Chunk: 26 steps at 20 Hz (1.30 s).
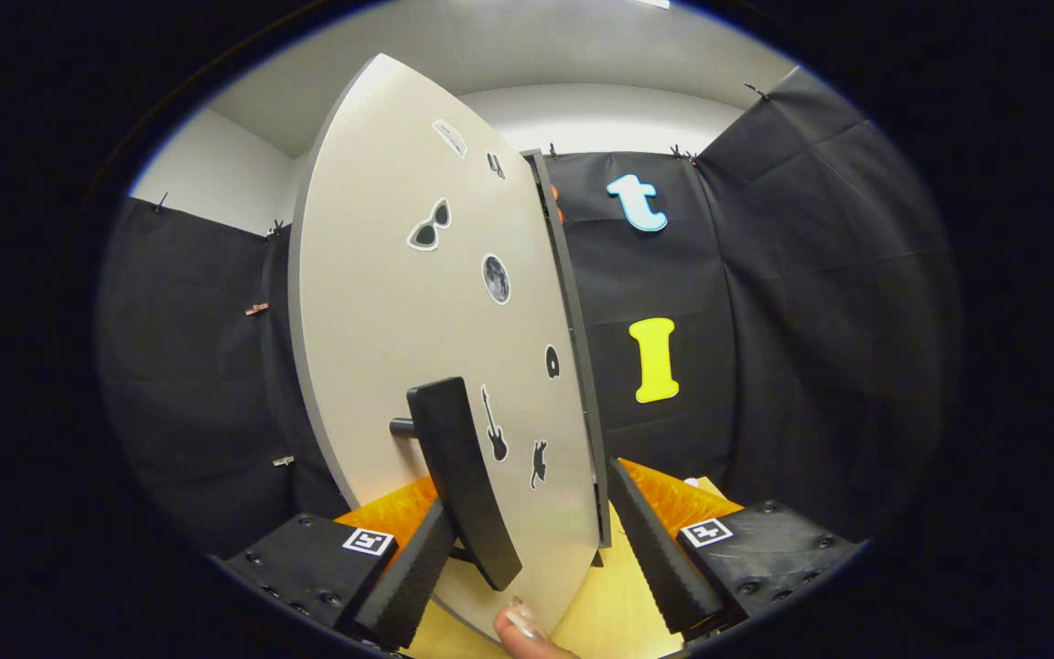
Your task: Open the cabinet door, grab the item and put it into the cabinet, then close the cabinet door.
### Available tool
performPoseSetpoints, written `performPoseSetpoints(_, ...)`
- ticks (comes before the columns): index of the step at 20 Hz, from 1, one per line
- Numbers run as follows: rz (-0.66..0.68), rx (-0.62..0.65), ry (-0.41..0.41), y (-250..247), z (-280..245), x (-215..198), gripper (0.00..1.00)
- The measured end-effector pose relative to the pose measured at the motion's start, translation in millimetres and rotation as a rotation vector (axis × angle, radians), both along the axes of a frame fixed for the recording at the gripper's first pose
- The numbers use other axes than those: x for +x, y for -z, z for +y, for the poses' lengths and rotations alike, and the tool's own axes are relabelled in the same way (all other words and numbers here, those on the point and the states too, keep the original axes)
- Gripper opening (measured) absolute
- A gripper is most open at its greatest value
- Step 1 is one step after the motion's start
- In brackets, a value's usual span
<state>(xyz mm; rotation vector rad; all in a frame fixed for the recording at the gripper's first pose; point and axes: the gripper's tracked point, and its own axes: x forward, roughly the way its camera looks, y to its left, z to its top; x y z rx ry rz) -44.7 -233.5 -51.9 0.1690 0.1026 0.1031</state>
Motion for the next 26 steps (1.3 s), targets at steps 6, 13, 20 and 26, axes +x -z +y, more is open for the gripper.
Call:
performPoseSetpoints(6, -0.026, -0.065, -0.021, 0, 81, 12, 0.98)
performPoseSetpoints(13, -0.052, -0.087, -0.051, 1, 151, 20, 0.99)
performPoseSetpoints(20, -0.034, -0.117, -0.031, 4, 167, 22, 0.99)
performPoseSetpoints(26, -0.022, -0.127, -0.032, 4, 165, 25, 0.97)
